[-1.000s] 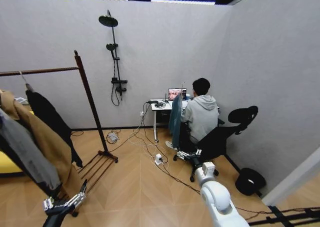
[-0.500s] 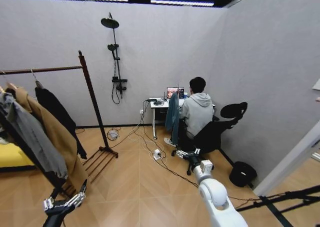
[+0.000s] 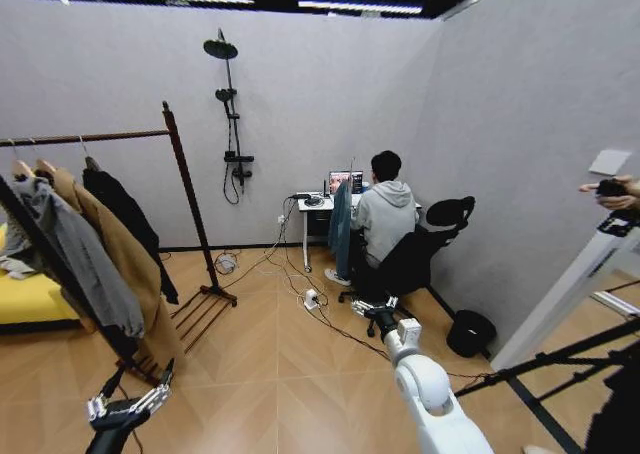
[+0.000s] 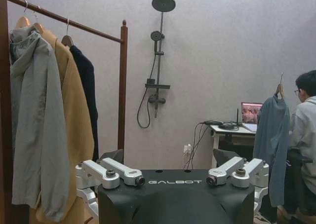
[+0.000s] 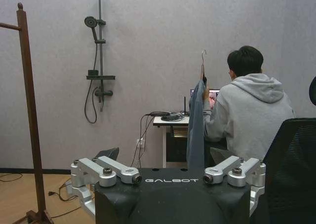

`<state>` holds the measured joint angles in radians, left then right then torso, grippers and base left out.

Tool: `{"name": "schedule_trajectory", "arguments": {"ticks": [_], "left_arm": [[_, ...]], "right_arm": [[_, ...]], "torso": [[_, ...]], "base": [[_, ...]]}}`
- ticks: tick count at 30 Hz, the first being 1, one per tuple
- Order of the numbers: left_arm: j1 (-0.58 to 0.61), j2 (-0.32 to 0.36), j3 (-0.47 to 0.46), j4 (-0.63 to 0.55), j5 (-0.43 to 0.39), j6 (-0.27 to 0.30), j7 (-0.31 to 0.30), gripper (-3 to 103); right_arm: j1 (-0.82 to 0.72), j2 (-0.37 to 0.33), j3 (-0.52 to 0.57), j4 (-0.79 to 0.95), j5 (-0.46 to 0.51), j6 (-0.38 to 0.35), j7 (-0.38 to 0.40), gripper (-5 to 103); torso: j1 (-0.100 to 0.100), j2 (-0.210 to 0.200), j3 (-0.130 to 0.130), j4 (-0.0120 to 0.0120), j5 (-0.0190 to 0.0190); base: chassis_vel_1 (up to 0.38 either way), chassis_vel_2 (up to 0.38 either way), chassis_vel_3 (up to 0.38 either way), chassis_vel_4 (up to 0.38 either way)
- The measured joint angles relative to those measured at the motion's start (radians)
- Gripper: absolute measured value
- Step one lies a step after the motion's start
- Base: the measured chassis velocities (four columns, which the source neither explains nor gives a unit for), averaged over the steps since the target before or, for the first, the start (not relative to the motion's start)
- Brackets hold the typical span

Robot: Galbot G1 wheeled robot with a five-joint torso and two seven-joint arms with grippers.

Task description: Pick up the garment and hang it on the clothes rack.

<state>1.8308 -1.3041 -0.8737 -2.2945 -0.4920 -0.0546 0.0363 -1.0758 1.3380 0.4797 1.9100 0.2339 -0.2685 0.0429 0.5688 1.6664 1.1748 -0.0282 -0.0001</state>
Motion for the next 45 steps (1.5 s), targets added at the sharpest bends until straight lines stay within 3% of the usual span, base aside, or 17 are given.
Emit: {"name": "schedule_trajectory", "arguments": {"ticks": [31,45], "left_arm": [[0.000,0.000,0.000,0.000,0.000,0.000,0.000,100],[0.000,0.000,0.000,0.000,0.000,0.000,0.000,100]], "right_arm": [[-0.010,0.009,-0.006,0.003,-0.012,0.008,-0.002,100],[-0.033,0.018,0.009,0.009,-0.021,0.067,-0.013,100]], "torso": [[0.000,0.000,0.000,-0.0001,0.0002],[0.000,0.000,0.000,-0.0001,0.0002]], "base": [[0.127,-0.131,-0.130,0.122],[0.049,-0.052,-0.056,0.050]]}}
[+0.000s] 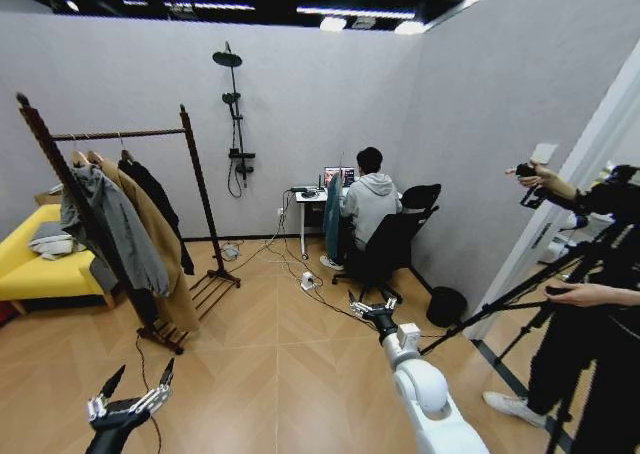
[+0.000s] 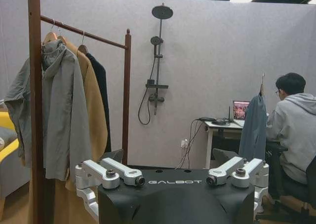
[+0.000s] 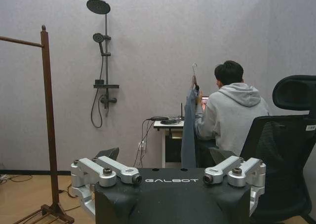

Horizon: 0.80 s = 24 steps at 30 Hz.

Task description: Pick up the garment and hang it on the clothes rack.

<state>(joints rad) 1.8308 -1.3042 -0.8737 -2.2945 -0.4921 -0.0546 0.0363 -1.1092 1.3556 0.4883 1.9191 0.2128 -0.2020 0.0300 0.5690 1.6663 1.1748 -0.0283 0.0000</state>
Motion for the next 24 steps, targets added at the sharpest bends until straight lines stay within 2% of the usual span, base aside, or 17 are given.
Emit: {"name": "schedule_trajectory", "arguments": {"ticks": [6,12,14,16,24], "left_arm": [[0.000,0.000,0.000,0.000,0.000,0.000,0.000,100],[0.000,0.000,0.000,0.000,0.000,0.000,0.000,100],[0.000,0.000,0.000,0.000,0.000,0.000,0.000,100],[0.000,0.000,0.000,0.000,0.000,0.000,0.000,100],[0.000,0.000,0.000,0.000,0.000,0.000,0.000,100]], "right_arm": [[-0.053,0.004,0.007,0.077,-0.003,-0.004,0.002,100],[-0.224,0.007,0.032,0.242,-0.005,-0.005,0.008,100],[-0.320,0.005,0.062,0.314,-0.006,0.013,0.013,100],[-0.350,-0.004,0.076,0.334,-0.005,0.024,0.013,100],[-0.353,-0.015,0.139,0.347,0.010,0.027,0.011,100]], "torso": [[0.000,0.000,0.000,0.0002,-0.0001],[0.000,0.000,0.000,0.0000,0.0000],[0.000,0.000,0.000,-0.0003,0.0000],[0.000,0.000,0.000,-0.0002,-0.0001],[0.000,0.000,0.000,0.0000,0.0000]], "base": [[0.000,0.000,0.000,0.000],[0.000,0.000,0.000,0.000],[0.000,0.000,0.000,0.000],[0.000,0.000,0.000,0.000],[0.000,0.000,0.000,0.000]]}}
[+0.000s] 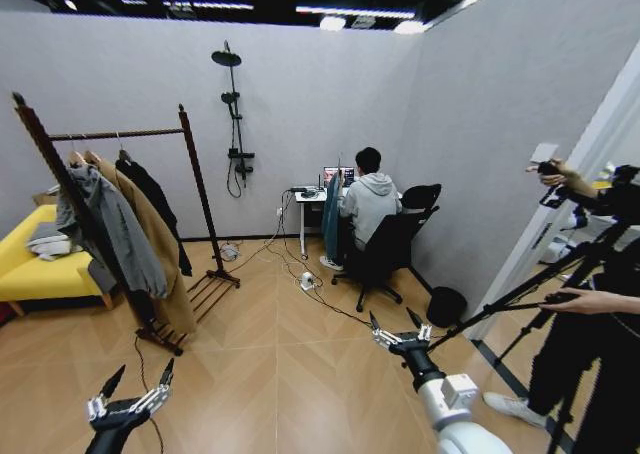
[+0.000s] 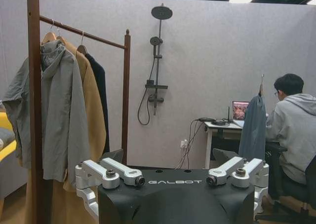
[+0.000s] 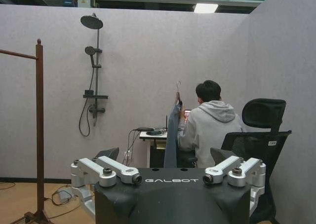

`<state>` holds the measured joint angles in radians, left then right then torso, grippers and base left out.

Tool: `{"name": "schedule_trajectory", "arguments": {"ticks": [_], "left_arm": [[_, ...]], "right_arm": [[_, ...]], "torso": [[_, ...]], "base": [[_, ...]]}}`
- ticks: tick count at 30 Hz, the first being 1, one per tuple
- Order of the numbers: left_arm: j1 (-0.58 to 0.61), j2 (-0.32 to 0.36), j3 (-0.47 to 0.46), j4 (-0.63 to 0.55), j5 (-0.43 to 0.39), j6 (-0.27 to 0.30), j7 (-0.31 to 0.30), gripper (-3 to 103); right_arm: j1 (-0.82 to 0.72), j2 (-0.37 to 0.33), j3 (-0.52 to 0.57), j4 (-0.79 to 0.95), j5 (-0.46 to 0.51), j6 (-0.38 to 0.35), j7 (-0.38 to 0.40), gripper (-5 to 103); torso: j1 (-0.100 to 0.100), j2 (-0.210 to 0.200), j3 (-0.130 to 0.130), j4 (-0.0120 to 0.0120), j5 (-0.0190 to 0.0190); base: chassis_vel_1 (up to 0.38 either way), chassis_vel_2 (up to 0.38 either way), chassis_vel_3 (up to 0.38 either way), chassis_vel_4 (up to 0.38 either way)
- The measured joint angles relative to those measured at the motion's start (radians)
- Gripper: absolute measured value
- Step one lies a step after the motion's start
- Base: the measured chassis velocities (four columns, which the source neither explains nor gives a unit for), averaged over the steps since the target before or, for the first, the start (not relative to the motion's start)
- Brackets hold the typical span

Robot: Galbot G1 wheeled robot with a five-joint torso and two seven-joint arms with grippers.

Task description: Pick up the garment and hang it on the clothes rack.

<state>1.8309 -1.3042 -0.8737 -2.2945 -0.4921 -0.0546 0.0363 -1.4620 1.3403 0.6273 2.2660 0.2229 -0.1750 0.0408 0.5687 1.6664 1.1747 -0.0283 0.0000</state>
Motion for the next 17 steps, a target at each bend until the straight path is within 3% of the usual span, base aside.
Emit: {"name": "schedule_trajectory", "arguments": {"ticks": [17], "left_arm": [[0.000,0.000,0.000,0.000,0.000,0.000,0.000,100]], "right_arm": [[0.005,0.009,0.049,0.001,0.020,0.003,-0.008,100]], "torso": [[0.000,0.000,0.000,0.0000,0.0000]], "base": [[0.000,0.000,0.000,0.000]]}}
